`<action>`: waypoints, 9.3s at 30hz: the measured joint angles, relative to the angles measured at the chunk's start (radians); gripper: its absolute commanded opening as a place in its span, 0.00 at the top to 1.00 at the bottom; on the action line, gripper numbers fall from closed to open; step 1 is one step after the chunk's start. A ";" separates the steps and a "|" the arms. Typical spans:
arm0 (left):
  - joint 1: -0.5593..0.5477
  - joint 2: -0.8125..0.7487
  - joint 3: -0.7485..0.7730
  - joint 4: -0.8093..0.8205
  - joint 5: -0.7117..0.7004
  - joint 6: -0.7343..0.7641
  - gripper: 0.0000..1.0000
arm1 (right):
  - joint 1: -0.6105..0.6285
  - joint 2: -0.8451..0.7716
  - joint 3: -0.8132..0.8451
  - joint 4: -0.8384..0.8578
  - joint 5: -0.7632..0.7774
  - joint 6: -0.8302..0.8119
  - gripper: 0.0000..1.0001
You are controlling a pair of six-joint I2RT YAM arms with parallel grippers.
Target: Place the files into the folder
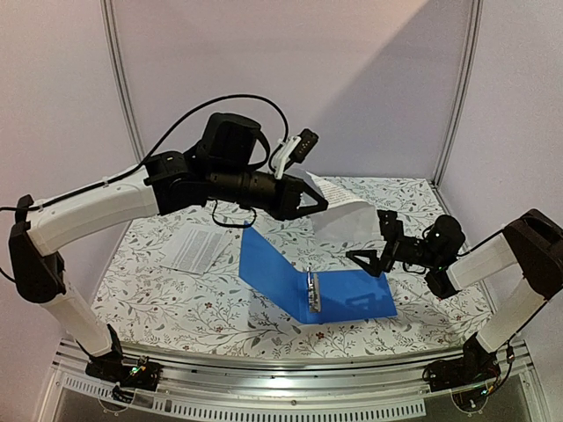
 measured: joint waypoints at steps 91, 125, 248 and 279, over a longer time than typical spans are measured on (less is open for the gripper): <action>-0.101 0.085 0.013 -0.274 0.079 0.331 1.00 | 0.013 0.172 0.091 0.007 -0.112 -0.040 0.75; -0.061 0.051 -0.029 -0.343 -0.316 0.373 0.34 | -0.006 -0.041 0.239 -0.761 -0.047 -0.804 1.00; 0.866 -0.172 -0.876 0.103 -0.349 -0.414 0.19 | 0.099 -0.227 0.404 -1.471 0.589 -1.358 0.45; 0.782 -0.118 -1.210 0.846 -0.188 -1.045 0.36 | 0.116 -0.198 0.396 -1.422 0.541 -1.371 0.44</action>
